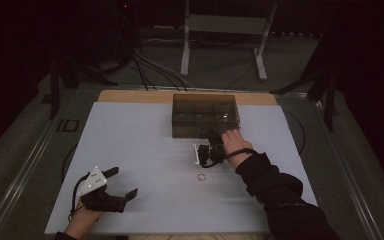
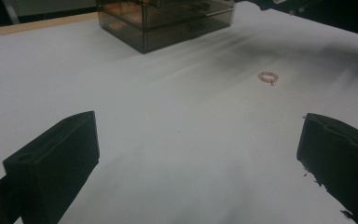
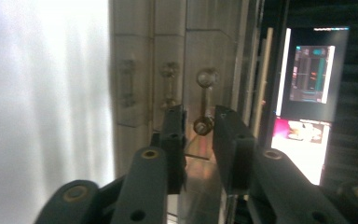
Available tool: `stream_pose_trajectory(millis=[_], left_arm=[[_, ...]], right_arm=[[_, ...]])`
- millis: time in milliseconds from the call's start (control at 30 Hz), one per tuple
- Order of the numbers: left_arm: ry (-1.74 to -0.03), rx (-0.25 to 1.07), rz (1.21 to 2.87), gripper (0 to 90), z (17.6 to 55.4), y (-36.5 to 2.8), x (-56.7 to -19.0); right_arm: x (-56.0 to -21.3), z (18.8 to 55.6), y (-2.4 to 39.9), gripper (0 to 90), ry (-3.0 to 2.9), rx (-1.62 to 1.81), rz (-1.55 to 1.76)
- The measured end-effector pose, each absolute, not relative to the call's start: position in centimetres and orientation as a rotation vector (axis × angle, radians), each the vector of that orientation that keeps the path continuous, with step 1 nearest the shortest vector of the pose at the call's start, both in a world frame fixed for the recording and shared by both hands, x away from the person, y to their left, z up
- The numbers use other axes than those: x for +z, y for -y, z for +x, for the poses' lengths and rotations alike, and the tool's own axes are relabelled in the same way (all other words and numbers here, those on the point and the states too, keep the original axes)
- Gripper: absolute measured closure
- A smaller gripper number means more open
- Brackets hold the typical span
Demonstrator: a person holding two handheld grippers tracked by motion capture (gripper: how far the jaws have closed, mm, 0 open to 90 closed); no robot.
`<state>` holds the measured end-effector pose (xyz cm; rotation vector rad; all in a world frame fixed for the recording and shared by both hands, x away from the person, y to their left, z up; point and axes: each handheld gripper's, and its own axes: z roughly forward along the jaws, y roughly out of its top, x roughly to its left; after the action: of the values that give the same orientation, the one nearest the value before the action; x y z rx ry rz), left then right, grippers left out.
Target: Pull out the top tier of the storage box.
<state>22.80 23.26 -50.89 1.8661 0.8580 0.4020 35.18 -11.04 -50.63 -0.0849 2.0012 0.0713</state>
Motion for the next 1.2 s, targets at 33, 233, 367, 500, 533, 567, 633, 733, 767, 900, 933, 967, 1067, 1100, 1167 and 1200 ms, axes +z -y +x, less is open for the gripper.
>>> stream_pose_trajectory(millis=[33, 233, 367, 500, 533, 567, 633, 733, 767, 900, 933, 967, 1067, 1100, 1167, 1200], left_arm=[[-0.859, 0.401, 1.865, 0.0, 22.8, -23.3, -50.9], [-0.860, 0.401, 1.865, 0.0, 22.8, -23.3, -50.9], [-0.862, 0.399, 1.863, 0.0, 22.8, -23.3, -50.9], [-0.857, 0.400, 1.866, 0.0, 22.8, -23.2, -50.9], [-0.858, 0.401, 1.867, 0.0, 22.8, -23.2, -50.9], [-0.858, 0.400, 1.866, 0.0, 22.8, -23.3, -50.9], [-0.859, 0.399, 1.865, 0.0, 22.8, -23.3, -50.9], [-0.859, 0.400, 1.867, 0.0, 22.8, -23.2, -50.9], [-0.859, 0.403, 1.866, 0.0, 22.8, -23.2, -50.9], [-0.859, 0.403, 1.865, 0.0, 22.8, -23.3, -50.9], [-0.859, 0.403, 1.866, 0.0, 22.8, -23.3, -50.9], [-0.859, 0.403, 1.864, 0.0, 22.8, -23.2, -50.9], [-0.862, 0.405, 1.860, 0.0, 22.8, -23.3, -50.9], [-0.863, 0.404, 1.857, 0.0, 22.8, -23.3, -50.9], [-0.861, 0.405, 1.859, 0.0, 22.8, -23.3, -50.9], [-0.860, 0.405, 1.860, 0.0, 22.8, -23.2, -50.9]], right_arm=[[-50.5, 35.2, 11.1, 71.8, -2.008, 0.080, -0.088], [-49.7, 35.3, 11.5, 63.5, -2.076, 0.141, -0.091], [-48.9, 35.4, 12.0, 58.3, -2.147, 0.202, -0.085], [-48.2, 35.6, 12.6, 47.4, -2.247, 0.282, -0.075], [-48.0, 35.8, 12.7, 44.7, -2.250, 0.294, -0.074], [-47.8, 36.0, 12.9, 43.0, -2.276, 0.313, -0.061], [-47.4, 36.3, 13.3, 40.1, -2.291, 0.347, -0.051], [-46.6, 36.6, 13.8, 28.2, -2.339, 0.372, -0.001], [-46.4, 36.7, 14.0, 22.8, -2.349, 0.379, 0.014], [-45.7, 37.2, 14.9, 7.9, -2.414, 0.425, 0.072], [-45.5, 37.4, 15.3, 4.5, -2.440, 0.446, 0.070], [-45.4, 37.5, 15.5, 3.1, -2.456, 0.461, 0.081], [-45.1, 37.9, 16.3, 3.1, -2.515, 0.508, 0.106], [-44.9, 38.0, 16.5, 3.1, -2.517, 0.531, 0.113], [-44.5, 38.3, 17.1, 3.1, -2.564, 0.592, 0.123], [-44.4, 38.5, 17.4, 3.2, -2.575, 0.619, 0.131]])
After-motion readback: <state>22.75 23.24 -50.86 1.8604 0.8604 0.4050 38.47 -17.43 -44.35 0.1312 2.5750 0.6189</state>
